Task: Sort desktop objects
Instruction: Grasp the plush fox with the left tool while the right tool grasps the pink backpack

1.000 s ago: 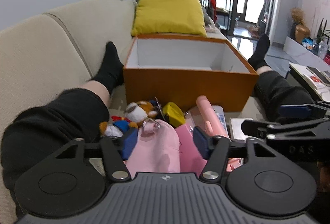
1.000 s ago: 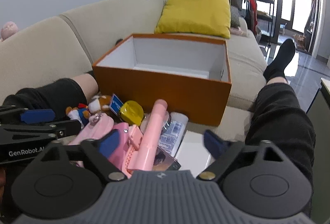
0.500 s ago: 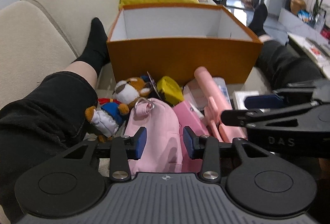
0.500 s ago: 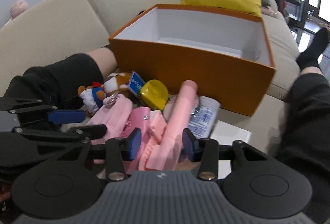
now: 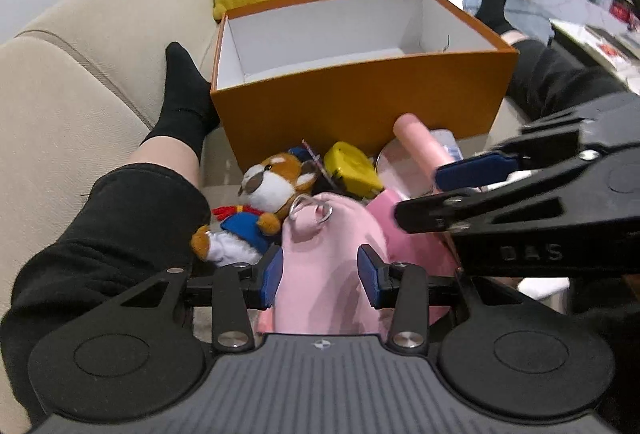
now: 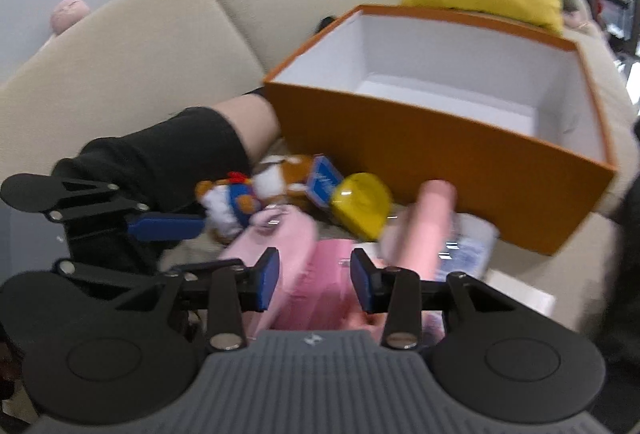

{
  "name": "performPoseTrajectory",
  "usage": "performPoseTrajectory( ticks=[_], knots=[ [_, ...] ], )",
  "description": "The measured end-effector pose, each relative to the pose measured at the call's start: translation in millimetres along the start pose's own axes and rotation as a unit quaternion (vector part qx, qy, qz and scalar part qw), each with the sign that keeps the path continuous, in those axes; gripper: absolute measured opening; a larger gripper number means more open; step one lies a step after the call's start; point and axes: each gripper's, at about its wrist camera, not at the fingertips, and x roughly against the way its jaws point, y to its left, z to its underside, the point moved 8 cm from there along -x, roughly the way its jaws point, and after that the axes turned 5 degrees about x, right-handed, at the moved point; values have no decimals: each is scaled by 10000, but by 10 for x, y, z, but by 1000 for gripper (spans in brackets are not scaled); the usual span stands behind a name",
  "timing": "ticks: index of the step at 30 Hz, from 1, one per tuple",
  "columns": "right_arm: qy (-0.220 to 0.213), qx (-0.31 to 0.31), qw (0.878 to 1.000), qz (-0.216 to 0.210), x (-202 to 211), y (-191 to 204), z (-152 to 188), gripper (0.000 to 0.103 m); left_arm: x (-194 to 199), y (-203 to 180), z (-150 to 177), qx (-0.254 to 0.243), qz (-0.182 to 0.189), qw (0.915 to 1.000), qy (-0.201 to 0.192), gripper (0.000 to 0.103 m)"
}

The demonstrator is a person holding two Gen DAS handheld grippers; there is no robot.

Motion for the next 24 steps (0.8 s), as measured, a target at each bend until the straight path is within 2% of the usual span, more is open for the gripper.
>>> performPoseTrajectory(
  ticks=[3,9,12,15,18,22,24],
  knots=[
    [198,-101,9995,-218,-137,87,-6,43,1,81,32,-70,-97,9999,88,48],
    [661,-301,9966,-388,-323,159,57,43,26,243,124,-172,-191,9994,237,48],
    [860,-483,9943,-394,-396,134,117,45,33,325,139,-79,-174,9995,253,48],
    [1086,-584,9903,-646,-479,164,161,45,23,375,142,12,-162,9996,232,48],
    [1127,-764,9880,-735,-544,164,167,46,14,407,150,89,-129,9997,211,48],
    [1105,-1121,9839,-841,-545,78,147,37,-3,468,132,122,-80,9997,192,48],
    [1030,-1112,9850,-823,-488,55,102,36,-14,499,85,42,-134,9998,141,48]
  ],
)
